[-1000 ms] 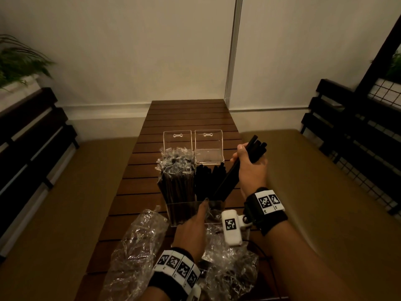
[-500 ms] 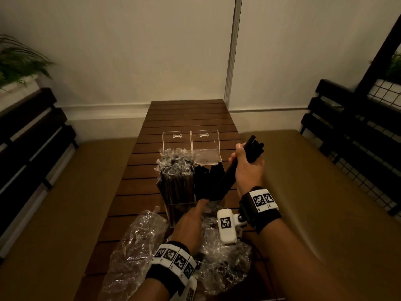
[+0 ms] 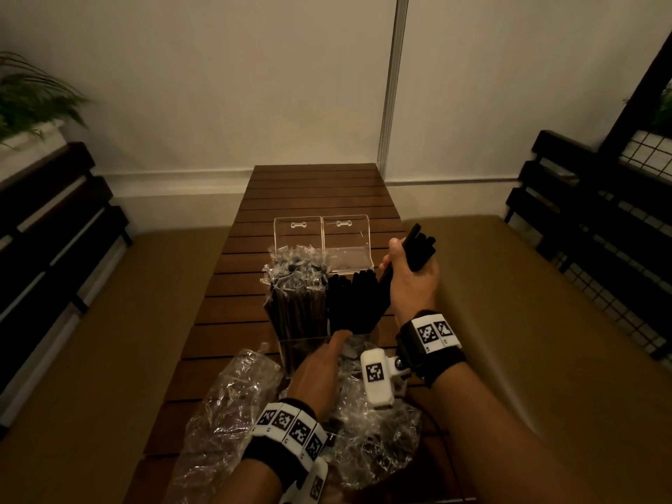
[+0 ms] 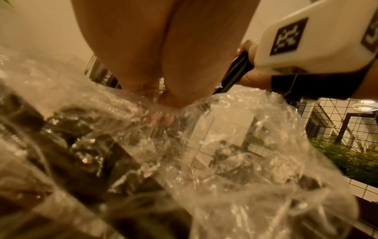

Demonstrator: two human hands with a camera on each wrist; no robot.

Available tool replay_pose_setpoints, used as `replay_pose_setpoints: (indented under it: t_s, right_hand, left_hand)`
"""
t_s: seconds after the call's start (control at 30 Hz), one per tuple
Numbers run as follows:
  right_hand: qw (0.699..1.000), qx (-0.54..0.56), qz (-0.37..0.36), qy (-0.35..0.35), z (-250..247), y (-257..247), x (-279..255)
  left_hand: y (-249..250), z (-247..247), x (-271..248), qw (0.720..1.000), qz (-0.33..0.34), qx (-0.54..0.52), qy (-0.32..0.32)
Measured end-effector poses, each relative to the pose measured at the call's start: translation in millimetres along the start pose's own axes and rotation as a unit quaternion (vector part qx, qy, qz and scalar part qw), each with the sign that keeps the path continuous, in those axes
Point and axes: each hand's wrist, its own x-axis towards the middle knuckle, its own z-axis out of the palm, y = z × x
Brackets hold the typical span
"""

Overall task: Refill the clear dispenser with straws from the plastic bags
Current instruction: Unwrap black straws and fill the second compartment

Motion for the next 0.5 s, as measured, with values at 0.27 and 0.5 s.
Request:
replay_pose_setpoints:
  t_s: [0.27, 0.5]
  right_hand:
    - [0.972, -0.176, -0.091, -0.124, -7.9, 32.7, -26.1]
    - [0.953, -0.263, -0.064, -0.14, -18.0, 52.6, -30.6]
  left_hand:
    - [-5.8, 8.6, 3.0, 1.0, 0.01, -0.015, 0.022]
    - [-2.6, 5.6, -1.3, 1.0, 0.005, -0.023, 0.02]
